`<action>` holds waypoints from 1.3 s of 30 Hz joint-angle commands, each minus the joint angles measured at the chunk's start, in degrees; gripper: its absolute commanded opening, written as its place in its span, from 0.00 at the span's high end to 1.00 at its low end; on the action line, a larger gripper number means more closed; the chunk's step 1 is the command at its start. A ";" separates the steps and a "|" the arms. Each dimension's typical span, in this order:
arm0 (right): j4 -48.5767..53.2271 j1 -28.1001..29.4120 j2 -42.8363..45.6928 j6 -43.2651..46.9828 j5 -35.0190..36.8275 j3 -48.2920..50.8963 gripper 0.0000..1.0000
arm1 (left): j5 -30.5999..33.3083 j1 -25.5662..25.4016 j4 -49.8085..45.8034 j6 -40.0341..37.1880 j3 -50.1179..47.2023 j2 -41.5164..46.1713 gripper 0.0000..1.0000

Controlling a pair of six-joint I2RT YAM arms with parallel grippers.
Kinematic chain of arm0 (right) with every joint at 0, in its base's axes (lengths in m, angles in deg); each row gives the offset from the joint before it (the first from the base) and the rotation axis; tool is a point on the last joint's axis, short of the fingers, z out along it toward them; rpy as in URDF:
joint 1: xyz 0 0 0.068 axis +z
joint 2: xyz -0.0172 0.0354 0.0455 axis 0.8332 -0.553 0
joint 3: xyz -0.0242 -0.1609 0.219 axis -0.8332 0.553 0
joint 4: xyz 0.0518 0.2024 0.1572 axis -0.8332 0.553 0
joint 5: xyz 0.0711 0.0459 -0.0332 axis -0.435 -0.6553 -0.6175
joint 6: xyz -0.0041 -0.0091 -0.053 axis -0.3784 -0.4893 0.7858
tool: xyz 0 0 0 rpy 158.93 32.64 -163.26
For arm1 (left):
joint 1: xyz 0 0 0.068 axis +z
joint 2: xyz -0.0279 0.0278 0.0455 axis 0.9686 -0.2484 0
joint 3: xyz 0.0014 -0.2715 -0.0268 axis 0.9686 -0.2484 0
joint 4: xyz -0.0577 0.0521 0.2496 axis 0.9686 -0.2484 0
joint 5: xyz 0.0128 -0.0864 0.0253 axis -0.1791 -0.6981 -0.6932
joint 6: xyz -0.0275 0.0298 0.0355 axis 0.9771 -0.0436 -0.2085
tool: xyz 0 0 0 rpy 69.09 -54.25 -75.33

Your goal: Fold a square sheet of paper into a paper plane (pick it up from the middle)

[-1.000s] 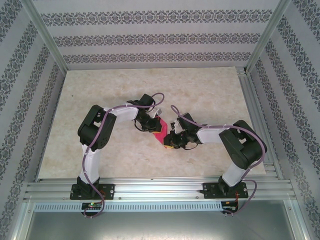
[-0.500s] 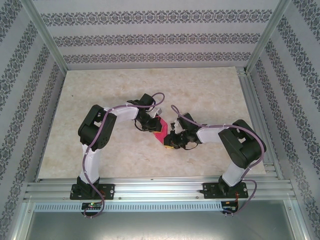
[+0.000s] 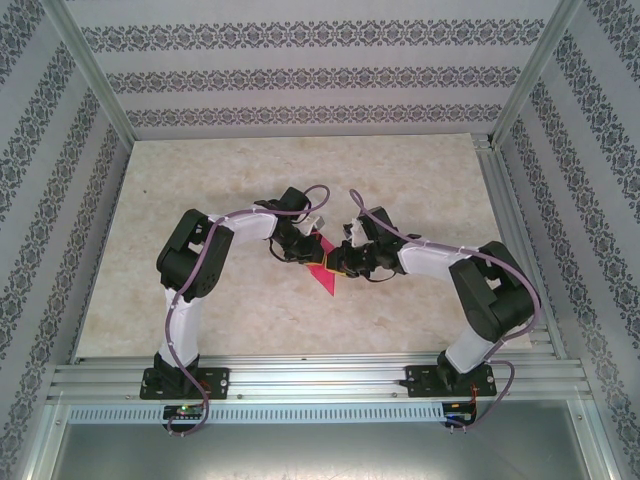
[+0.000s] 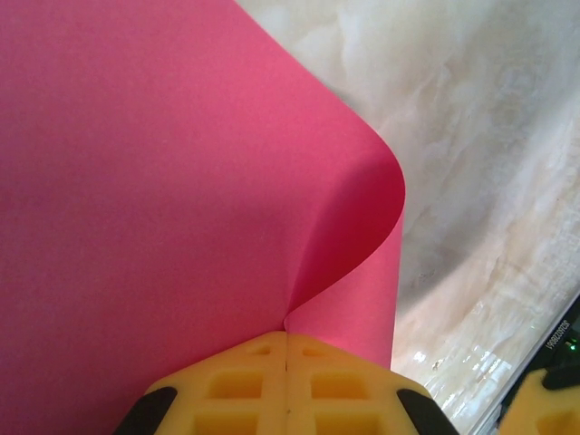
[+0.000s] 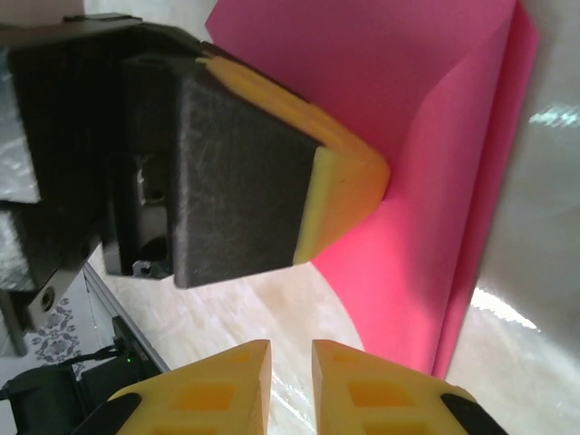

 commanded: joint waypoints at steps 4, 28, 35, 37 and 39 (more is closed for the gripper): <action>-2.63 -0.12 -5.44 -0.38 0.87 2.36 0.81 | 1.34 0.15 0.64 -1.07 0.53 -2.38 0.97; -2.43 -3.48 -7.79 0.76 -0.25 -3.91 0.81 | 1.91 0.08 -1.14 -2.45 2.01 -2.99 0.97; 3.52 -3.57 -10.12 4.53 3.10 -5.75 0.81 | 2.05 0.12 -1.14 -2.40 1.83 -2.98 0.98; 3.24 -3.65 -8.53 4.28 2.13 -6.32 0.81 | 2.08 0.13 -1.23 -2.57 1.88 -2.95 0.98; 3.64 -3.81 -7.00 4.01 1.22 -7.41 0.80 | 2.21 0.08 -1.40 -2.62 2.04 -2.91 0.98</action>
